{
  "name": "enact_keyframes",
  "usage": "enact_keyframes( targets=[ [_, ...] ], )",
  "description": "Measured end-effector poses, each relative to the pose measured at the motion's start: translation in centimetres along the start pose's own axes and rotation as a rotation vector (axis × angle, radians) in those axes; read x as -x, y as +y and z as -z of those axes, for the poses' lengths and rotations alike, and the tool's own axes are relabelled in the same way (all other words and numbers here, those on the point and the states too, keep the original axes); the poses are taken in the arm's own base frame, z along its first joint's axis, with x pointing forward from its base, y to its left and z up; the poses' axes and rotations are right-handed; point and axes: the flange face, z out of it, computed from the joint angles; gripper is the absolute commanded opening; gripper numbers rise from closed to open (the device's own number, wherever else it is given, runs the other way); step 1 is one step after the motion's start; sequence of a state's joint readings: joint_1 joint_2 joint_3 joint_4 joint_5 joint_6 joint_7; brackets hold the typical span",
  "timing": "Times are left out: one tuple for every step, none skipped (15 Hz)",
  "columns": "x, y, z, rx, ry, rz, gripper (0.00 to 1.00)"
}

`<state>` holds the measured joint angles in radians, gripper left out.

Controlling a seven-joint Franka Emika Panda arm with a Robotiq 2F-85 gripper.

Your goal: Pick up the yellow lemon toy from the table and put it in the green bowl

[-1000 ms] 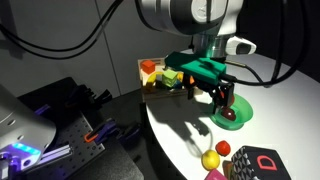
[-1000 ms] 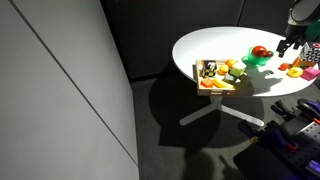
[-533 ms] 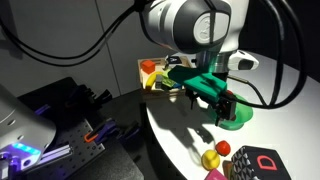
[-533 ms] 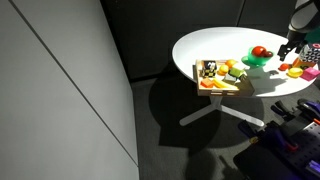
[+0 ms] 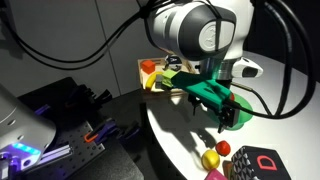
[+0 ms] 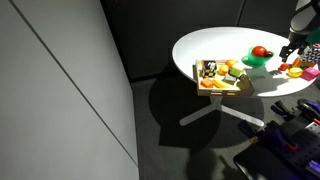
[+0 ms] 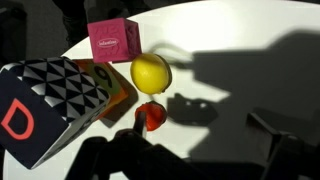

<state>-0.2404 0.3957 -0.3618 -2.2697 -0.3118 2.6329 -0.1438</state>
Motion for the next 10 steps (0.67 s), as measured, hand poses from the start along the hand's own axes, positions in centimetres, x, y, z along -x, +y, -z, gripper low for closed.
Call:
enact_keyframes(
  targets=[
    [-0.04, 0.02, 0.04, 0.0, 0.001, 0.0, 1.0],
    [-0.05, 0.03, 0.05, 0.001, 0.001, 0.0, 1.0],
    [-0.06, 0.04, 0.06, 0.001, 0.001, 0.0, 1.0],
    [-0.06, 0.04, 0.06, 0.001, 0.001, 0.0, 1.0],
    [-0.06, 0.04, 0.06, 0.001, 0.001, 0.0, 1.0],
    [-0.05, 0.0, 0.04, 0.0, 0.0, 0.0, 1.0],
    [-0.02, -0.03, -0.04, 0.0, -0.001, 0.001, 1.0],
    [0.03, -0.02, -0.17, 0.0, -0.004, 0.001, 1.0],
    [0.09, 0.01, -0.35, 0.0, -0.008, 0.0, 1.0],
    [0.2, 0.13, -0.6, 0.001, -0.012, -0.002, 1.0]
  ],
)
